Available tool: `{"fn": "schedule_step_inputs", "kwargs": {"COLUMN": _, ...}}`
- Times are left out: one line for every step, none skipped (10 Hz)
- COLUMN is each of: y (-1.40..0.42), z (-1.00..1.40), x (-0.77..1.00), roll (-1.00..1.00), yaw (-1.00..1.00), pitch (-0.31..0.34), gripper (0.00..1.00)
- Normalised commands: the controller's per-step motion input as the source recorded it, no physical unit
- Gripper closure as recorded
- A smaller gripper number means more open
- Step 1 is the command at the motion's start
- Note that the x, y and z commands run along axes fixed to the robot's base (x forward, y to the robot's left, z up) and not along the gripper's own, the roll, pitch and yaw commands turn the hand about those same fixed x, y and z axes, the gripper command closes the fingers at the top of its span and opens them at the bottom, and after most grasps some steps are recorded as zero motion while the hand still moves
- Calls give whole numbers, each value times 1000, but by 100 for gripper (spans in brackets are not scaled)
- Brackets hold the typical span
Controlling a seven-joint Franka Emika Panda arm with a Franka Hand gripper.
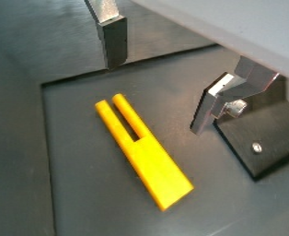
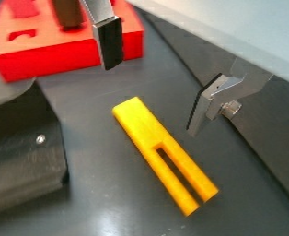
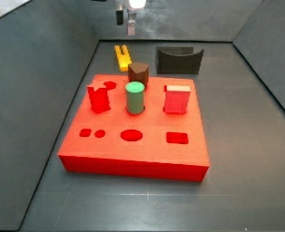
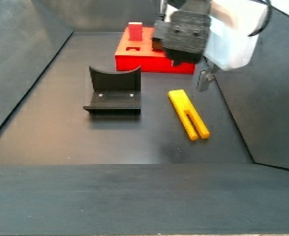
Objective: Pick up the square-circle object. Move up. Rotate the square-circle object. Place the square-circle object on the fixture. Regrasp the square-circle object. Move to above the board. Insert the square-circle object.
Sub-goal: Rotate the square-circle object.
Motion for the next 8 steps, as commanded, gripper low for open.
{"fn": "schedule_step_inputs", "kwargs": {"y": 0, "z": -38, "x": 28, "roll": -7, "yaw": 1000, "pitch": -4, "gripper": 0}}
{"fn": "schedule_step_inputs", "kwargs": {"y": 0, "z": -38, "x": 28, "roll": -8, "yaw": 1000, "pitch": -4, "gripper": 0}}
{"fn": "schedule_step_inputs", "kwargs": {"y": 0, "z": -38, "x": 28, "roll": -8, "yaw": 1000, "pitch": -4, "gripper": 0}}
{"fn": "schedule_step_inputs", "kwargs": {"y": 0, "z": -38, "x": 29, "roll": -9, "yaw": 1000, "pitch": -4, "gripper": 0}}
{"fn": "schedule_step_inputs", "kwargs": {"y": 0, "z": -38, "x": 29, "roll": -10, "yaw": 1000, "pitch": -5, "gripper": 0}}
{"fn": "schedule_step_inputs", "kwargs": {"y": 0, "z": -38, "x": 29, "roll": -10, "yaw": 1000, "pitch": -5, "gripper": 0}}
{"fn": "schedule_step_inputs", "kwargs": {"y": 0, "z": -38, "x": 29, "roll": -11, "yaw": 1000, "pitch": -6, "gripper": 0}}
{"fn": "schedule_step_inputs", "kwargs": {"y": 0, "z": -38, "x": 29, "roll": -13, "yaw": 1000, "pitch": -6, "gripper": 0}}
